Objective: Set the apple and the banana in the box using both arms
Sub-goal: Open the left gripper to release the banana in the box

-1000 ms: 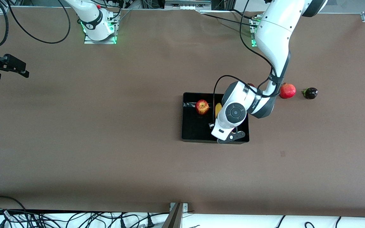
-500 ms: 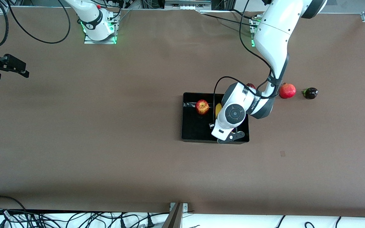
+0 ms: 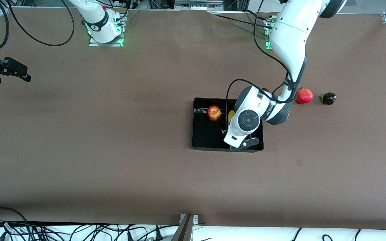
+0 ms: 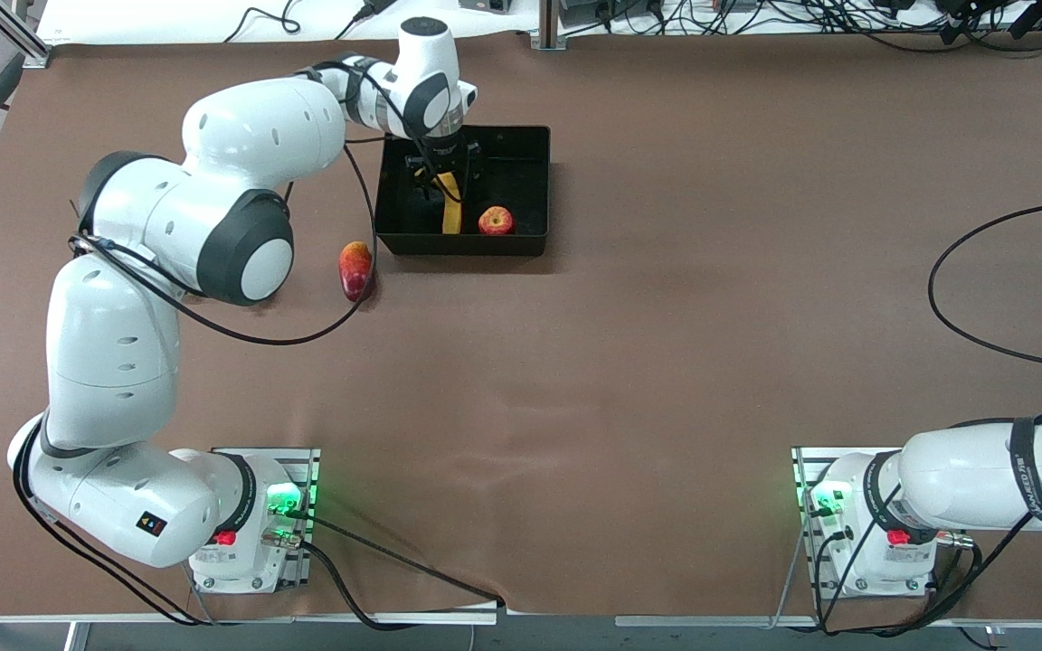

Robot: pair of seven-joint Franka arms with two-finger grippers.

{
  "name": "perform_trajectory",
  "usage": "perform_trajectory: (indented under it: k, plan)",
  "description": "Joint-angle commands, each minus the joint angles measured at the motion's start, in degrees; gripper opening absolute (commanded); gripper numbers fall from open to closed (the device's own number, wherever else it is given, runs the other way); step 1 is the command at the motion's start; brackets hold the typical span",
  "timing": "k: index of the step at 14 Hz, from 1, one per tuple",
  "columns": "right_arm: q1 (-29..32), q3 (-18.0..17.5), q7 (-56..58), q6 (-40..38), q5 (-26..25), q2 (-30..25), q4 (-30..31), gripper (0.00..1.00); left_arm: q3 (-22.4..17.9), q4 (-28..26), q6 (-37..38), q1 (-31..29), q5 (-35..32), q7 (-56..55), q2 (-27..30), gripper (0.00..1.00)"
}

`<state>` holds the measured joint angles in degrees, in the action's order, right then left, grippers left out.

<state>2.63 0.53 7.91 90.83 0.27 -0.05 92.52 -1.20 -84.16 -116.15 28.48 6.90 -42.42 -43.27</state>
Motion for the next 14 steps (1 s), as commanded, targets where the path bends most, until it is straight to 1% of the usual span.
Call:
perform_trajectory:
  k: [1,3,4,6,7,9,12,14]
  plan:
    - [-0.17,0.35,0.61,-1.09,0.43,0.40,-1.29,1.00,-0.73,-0.74,7.92,-0.80,0.57,0.32,7.66,1.00]
    - [-0.17,0.35,0.61,-1.09,0.43,0.40,-1.29,1.00,-2.31,1.18,13.98,-1.67,0.48,0.67,11.53,1.00]
    - [-0.17,0.35,0.61,-1.09,0.43,0.40,-1.29,1.00,-3.01,3.10,17.85,-2.90,0.39,1.11,13.02,1.00]
    - [-0.17,0.35,0.61,-1.09,0.34,0.40,-1.29,1.00,-3.55,6.97,25.49,-5.62,0.57,7.75,15.92,1.00]
    - [-0.17,0.44,0.61,-1.09,0.43,0.40,-1.29,1.00,-3.55,7.77,28.84,-7.11,0.57,11.01,17.94,1.00]
    - [-0.17,0.44,0.61,-1.09,0.43,0.40,-1.29,1.00,-3.55,7.78,33.60,-10.54,0.48,16.73,23.73,1.00]
    - [-0.17,0.44,0.61,-1.09,0.43,0.40,-1.29,1.00,-3.98,7.69,39.93,-15.81,0.39,25.96,30.60,1.00]
    - [-0.17,0.44,0.61,-1.09,0.43,0.40,-1.29,1.00,-6.44,7.17,40.91,-16.53,-1.09,30.71,34.82,1.00]
